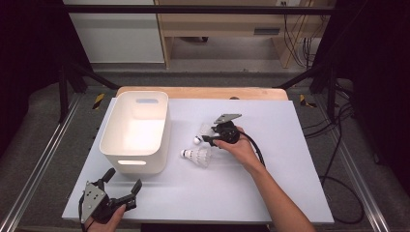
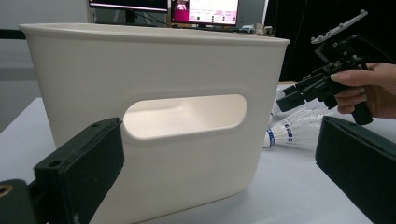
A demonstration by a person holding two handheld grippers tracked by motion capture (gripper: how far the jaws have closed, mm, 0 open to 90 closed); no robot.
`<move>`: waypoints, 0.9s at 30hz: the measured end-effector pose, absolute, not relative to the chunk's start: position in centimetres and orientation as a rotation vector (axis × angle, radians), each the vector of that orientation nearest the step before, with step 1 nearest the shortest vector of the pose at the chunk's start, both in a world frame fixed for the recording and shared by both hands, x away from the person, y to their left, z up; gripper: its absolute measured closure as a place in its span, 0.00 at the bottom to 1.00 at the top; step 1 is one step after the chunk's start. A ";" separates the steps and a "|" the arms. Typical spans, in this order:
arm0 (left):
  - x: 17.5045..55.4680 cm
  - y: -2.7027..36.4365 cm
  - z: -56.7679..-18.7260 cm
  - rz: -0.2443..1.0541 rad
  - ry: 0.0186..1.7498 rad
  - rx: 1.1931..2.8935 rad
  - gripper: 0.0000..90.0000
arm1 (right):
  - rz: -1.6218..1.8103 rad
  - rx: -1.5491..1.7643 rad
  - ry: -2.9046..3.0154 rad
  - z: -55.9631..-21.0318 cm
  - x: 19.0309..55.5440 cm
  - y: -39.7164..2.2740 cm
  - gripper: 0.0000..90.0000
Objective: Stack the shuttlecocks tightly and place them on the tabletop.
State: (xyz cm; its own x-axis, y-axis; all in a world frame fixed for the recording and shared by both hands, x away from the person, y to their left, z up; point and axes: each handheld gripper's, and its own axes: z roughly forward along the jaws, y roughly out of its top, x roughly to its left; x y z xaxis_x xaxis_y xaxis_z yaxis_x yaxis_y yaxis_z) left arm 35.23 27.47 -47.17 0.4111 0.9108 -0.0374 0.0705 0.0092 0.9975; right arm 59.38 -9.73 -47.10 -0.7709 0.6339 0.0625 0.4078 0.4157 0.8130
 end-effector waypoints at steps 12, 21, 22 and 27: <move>35.4 27.6 -47.2 0.844 0.956 1.412 0.01 | 1.296 0.836 2.459 -46.5 58.8 -10.1 0.83; 35.4 27.7 -47.3 0.844 0.962 1.408 0.01 | 1.312 0.804 2.489 -46.5 58.6 -10.4 0.99; 35.4 27.7 -47.3 0.844 0.963 1.407 0.01 | 1.318 0.800 2.487 -46.5 58.5 -10.4 1.00; 35.4 27.8 -47.3 0.846 0.966 1.405 0.01 | 1.322 0.806 2.444 -45.9 58.1 -11.1 1.00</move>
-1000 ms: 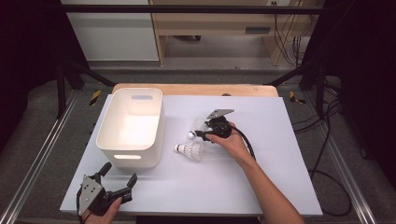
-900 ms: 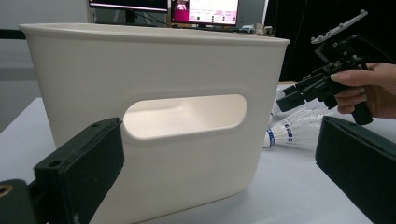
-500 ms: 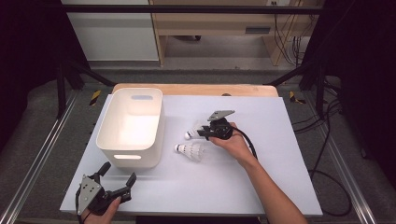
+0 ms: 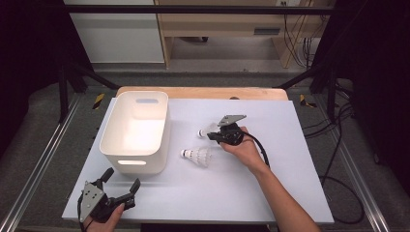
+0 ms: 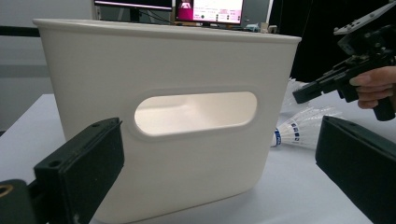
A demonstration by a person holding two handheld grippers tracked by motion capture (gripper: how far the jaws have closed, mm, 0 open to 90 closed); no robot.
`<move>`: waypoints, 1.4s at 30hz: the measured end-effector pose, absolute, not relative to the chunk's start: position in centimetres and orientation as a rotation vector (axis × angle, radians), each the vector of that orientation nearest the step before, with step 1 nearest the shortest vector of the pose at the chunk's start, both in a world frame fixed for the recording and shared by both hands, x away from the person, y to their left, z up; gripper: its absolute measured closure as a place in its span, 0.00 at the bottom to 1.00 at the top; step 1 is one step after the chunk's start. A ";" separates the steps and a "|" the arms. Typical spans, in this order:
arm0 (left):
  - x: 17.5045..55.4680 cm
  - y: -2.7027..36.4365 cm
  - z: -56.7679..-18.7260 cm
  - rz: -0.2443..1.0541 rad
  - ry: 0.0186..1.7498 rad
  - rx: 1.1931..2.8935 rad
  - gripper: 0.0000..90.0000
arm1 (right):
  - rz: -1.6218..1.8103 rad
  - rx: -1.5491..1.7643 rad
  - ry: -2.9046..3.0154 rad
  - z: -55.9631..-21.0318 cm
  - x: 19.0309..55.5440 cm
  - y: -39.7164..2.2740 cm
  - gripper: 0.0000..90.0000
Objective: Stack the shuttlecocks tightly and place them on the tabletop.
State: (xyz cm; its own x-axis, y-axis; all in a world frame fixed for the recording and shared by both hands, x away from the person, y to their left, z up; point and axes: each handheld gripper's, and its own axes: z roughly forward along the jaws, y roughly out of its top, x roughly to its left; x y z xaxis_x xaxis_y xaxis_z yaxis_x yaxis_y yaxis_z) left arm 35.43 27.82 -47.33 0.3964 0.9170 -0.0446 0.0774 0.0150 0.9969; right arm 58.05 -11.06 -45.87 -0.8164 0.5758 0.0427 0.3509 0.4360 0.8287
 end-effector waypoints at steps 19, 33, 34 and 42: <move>35.4 28.0 -47.1 0.861 0.972 1.387 0.01 | 1.448 0.933 2.225 -45.0 50.9 -16.9 1.00; 35.4 27.9 -46.9 0.860 0.953 1.386 0.01 | 1.413 0.932 2.248 -45.7 48.2 -18.0 1.00; 35.4 27.9 -46.8 0.861 0.951 1.387 0.01 | 1.415 0.939 2.248 -45.8 48.1 -18.0 1.00; 35.3 27.8 -46.7 0.860 0.939 1.389 0.01 | 1.433 0.938 2.232 -45.7 47.5 -18.1 1.00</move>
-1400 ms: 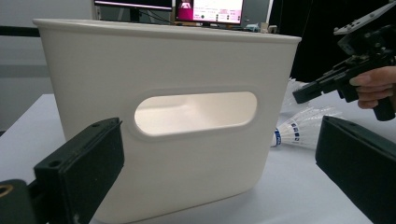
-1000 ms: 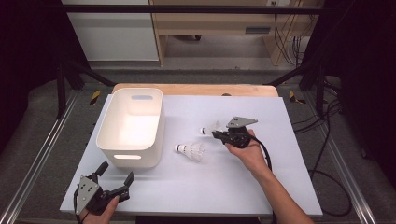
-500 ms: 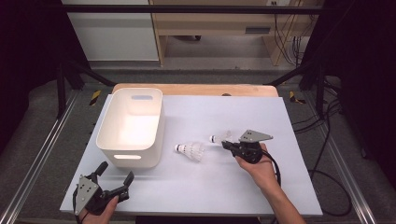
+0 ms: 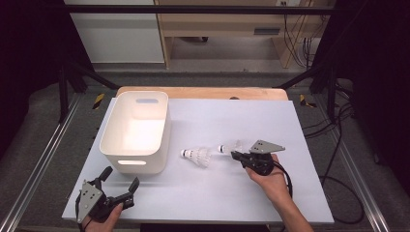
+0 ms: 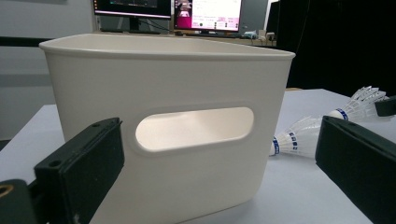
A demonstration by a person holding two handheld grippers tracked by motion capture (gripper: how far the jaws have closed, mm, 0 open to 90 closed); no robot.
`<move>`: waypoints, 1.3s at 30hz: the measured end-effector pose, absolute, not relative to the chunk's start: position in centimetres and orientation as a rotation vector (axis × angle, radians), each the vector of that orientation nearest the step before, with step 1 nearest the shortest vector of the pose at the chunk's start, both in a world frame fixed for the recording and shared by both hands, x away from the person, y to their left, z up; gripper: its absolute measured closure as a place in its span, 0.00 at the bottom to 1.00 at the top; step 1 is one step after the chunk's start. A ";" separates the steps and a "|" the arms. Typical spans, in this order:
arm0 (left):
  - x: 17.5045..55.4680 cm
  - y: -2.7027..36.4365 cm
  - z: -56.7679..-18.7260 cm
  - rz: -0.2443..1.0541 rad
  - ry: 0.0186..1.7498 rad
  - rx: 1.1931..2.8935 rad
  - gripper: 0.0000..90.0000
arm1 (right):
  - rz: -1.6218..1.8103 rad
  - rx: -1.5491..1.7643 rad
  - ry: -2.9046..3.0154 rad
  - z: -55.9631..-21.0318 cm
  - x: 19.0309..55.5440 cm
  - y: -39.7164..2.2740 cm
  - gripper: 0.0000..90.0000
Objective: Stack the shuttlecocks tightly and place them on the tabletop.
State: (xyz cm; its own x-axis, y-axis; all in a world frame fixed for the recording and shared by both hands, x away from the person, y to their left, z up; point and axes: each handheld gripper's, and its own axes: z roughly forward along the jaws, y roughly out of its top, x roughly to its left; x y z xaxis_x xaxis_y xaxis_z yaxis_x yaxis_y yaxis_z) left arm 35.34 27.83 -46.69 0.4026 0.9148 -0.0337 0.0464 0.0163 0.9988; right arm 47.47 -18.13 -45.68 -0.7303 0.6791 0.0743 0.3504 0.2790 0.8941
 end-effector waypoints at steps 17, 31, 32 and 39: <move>35.5 27.6 -46.8 0.843 0.935 1.403 0.01 | 1.412 0.908 2.246 -45.9 46.1 -17.8 1.00; 35.4 27.6 -46.8 0.835 0.934 1.399 0.01 | 1.425 0.887 2.263 -46.0 45.4 -17.1 1.00; 35.4 27.6 -46.8 0.834 0.934 1.396 0.01 | 1.426 0.883 2.264 -46.0 45.4 -17.1 1.00; 35.4 27.5 -46.8 0.834 0.931 1.398 0.01 | 1.432 0.874 2.268 -46.0 45.3 -16.8 1.00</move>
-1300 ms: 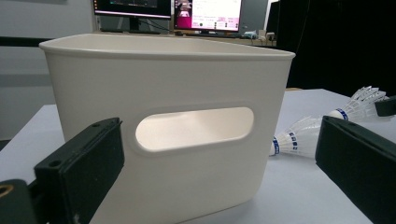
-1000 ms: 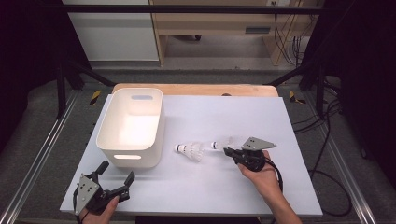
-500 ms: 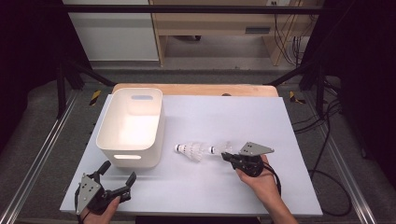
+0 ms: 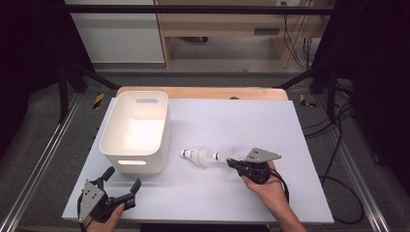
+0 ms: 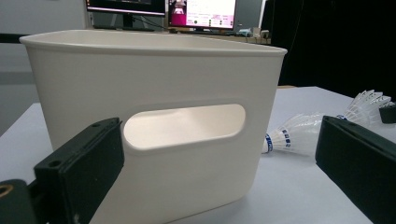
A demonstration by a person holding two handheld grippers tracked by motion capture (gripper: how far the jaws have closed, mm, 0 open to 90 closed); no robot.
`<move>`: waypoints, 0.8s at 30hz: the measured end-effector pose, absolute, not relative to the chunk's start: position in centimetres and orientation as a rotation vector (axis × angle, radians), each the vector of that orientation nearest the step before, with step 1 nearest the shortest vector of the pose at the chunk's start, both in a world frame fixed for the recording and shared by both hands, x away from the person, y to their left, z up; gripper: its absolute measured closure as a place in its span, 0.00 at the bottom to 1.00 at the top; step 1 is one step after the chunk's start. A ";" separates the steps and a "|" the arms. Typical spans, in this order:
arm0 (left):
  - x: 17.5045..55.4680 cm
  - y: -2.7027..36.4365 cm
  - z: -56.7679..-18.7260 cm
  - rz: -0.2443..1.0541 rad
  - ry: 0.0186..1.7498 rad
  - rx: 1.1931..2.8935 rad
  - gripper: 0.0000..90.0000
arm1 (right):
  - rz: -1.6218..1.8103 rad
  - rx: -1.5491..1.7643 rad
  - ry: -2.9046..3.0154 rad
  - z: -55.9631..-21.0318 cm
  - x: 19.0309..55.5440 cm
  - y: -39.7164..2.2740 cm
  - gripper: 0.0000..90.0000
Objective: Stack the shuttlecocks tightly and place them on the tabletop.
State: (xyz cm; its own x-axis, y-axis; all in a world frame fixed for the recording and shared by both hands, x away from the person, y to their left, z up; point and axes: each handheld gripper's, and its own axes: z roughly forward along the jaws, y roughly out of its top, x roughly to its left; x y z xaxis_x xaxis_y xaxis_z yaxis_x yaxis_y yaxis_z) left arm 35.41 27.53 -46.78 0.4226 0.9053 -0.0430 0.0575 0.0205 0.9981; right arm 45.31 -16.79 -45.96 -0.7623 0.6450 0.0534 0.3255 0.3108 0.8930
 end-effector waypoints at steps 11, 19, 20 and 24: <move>35.4 27.5 -46.8 0.834 0.929 1.404 0.01 | 1.433 0.864 2.275 -46.1 45.2 -16.3 1.00; 35.4 27.5 -46.7 0.835 0.926 1.408 0.01 | 1.450 0.875 2.274 -46.4 45.2 -15.8 1.00; 35.4 27.5 -46.7 0.835 0.925 1.408 0.01 | 1.453 0.875 2.271 -46.3 45.3 -15.7 1.00; 35.4 27.5 -46.7 0.833 0.926 1.409 0.01 | 1.456 0.875 2.268 -46.5 45.3 -15.4 1.00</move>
State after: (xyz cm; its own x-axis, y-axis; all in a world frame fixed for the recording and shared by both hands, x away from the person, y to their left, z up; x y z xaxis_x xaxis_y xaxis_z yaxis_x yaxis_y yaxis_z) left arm 35.41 27.45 -46.71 0.4273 0.9034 -0.0358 0.0594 0.0115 0.9982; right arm 45.34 -15.36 -46.46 -0.7667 0.6385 0.0675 0.3273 0.2982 0.8966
